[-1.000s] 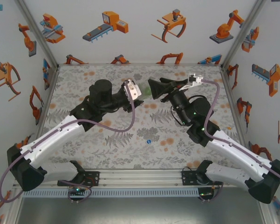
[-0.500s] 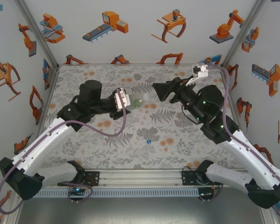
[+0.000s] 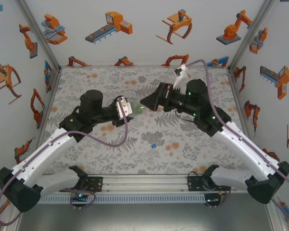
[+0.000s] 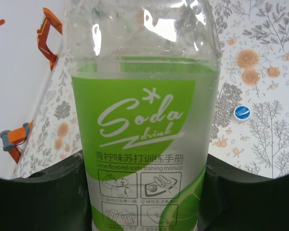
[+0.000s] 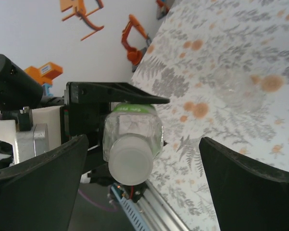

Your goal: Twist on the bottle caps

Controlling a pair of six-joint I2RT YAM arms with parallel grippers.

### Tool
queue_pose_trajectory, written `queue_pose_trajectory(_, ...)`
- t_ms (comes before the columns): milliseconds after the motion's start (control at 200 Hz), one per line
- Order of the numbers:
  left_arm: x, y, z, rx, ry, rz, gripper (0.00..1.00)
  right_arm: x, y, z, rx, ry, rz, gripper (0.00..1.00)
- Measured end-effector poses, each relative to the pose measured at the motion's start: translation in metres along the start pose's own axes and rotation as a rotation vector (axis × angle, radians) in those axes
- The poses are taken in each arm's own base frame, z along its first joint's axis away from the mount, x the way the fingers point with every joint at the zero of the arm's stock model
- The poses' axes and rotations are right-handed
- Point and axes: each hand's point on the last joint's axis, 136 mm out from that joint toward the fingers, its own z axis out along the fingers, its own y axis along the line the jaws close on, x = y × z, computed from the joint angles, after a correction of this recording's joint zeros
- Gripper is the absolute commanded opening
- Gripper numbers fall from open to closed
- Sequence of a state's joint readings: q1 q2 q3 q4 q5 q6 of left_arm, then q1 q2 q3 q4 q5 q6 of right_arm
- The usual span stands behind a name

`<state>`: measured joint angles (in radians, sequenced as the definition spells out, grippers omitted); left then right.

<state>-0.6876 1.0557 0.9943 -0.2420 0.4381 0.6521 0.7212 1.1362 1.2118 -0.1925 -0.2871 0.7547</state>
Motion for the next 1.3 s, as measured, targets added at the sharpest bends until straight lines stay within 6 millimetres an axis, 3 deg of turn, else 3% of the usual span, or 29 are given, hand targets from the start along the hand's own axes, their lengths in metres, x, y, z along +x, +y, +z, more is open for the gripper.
queue_pose_trajectory(270, 0.002, 0.010, 0.001, -0.055, 0.018, -0.006, 0.00, 0.029, -0.005, 0.032, -0.071, 0.136, 0.109, 0.82)
queue_pose_trajectory(466, 0.012, 0.016, 0.005, -0.085, 0.061, -0.018, 0.00, 0.028, -0.004, 0.044, -0.108, 0.131, 0.148, 0.76)
queue_pose_trajectory(716, 0.015, 0.019, 0.005, -0.102, 0.076, -0.019, 0.00, 0.034, -0.017, 0.066, -0.108, 0.131, 0.194, 0.70)
queue_pose_trajectory(891, 0.016, 0.020, 0.005, -0.110, 0.082, -0.020, 0.07, 0.031, -0.016, 0.069, -0.126, 0.118, 0.192, 0.59)
queue_pose_trajectory(951, 0.016, 0.020, 0.005, -0.110, 0.083, -0.023, 0.14, 0.031, -0.015, 0.069, -0.129, 0.115, 0.190, 0.56)
queue_pose_trajectory(1101, 0.016, 0.020, 0.006, -0.113, 0.085, -0.031, 0.49, 0.030, -0.016, 0.069, -0.128, 0.113, 0.186, 0.49)
queue_pose_trajectory(1302, 0.015, 0.021, 0.006, -0.115, 0.075, -0.043, 0.71, 0.032, -0.018, 0.069, -0.116, 0.118, 0.180, 0.41)
